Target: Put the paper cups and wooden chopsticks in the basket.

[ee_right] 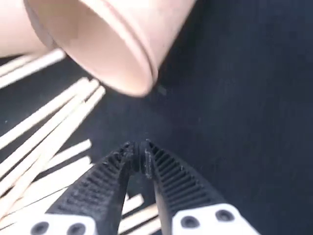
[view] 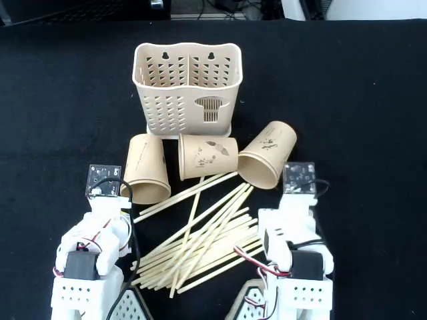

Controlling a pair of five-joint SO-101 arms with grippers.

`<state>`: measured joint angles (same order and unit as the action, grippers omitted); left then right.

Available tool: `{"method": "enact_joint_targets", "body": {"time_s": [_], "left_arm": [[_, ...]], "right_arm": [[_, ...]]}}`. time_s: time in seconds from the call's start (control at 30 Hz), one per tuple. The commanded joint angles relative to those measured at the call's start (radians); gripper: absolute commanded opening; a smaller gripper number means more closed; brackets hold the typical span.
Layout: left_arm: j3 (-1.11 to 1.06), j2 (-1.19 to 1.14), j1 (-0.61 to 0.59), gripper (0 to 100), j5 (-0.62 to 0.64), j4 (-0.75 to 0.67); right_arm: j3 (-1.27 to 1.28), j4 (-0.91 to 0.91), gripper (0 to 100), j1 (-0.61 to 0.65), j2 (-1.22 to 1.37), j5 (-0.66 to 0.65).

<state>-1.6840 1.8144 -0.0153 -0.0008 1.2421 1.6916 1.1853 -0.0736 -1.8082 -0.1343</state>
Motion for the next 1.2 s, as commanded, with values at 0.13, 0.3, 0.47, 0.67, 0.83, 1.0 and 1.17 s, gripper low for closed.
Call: {"method": "enact_joint_targets", "body": {"time_s": [0.13, 0.3, 0.47, 0.67, 0.83, 1.0, 1.17], "left_arm": [[-0.015, 0.008, 0.008, 3, 0.006, 0.012], [-0.015, 0.008, 0.008, 3, 0.006, 0.012], [-0.015, 0.008, 0.008, 3, 0.006, 0.012], [-0.015, 0.008, 0.012, 3, 0.006, 0.012], [-0.015, 0.008, 0.007, 3, 0.006, 0.012], [-0.015, 0.008, 0.01, 3, 0.006, 0.012], [-0.015, 0.008, 0.008, 3, 0.006, 0.012]], "right_arm": [[-0.188, -0.141, 4.3, -0.012, -0.076, -0.23], [-0.443, -0.005, 12.0, -0.005, -0.076, -0.227], [-0.407, -0.032, 24.7, -0.003, -0.05, -0.23], [-0.369, -0.084, 25.0, 0.063, 0.185, -0.252], [-0.552, -0.114, 25.1, 0.12, 0.444, -0.252], [-0.65, -0.209, 25.1, 0.138, 0.75, -0.258], [-0.707, -0.313, 25.1, 0.137, 0.946, -0.269]]}}
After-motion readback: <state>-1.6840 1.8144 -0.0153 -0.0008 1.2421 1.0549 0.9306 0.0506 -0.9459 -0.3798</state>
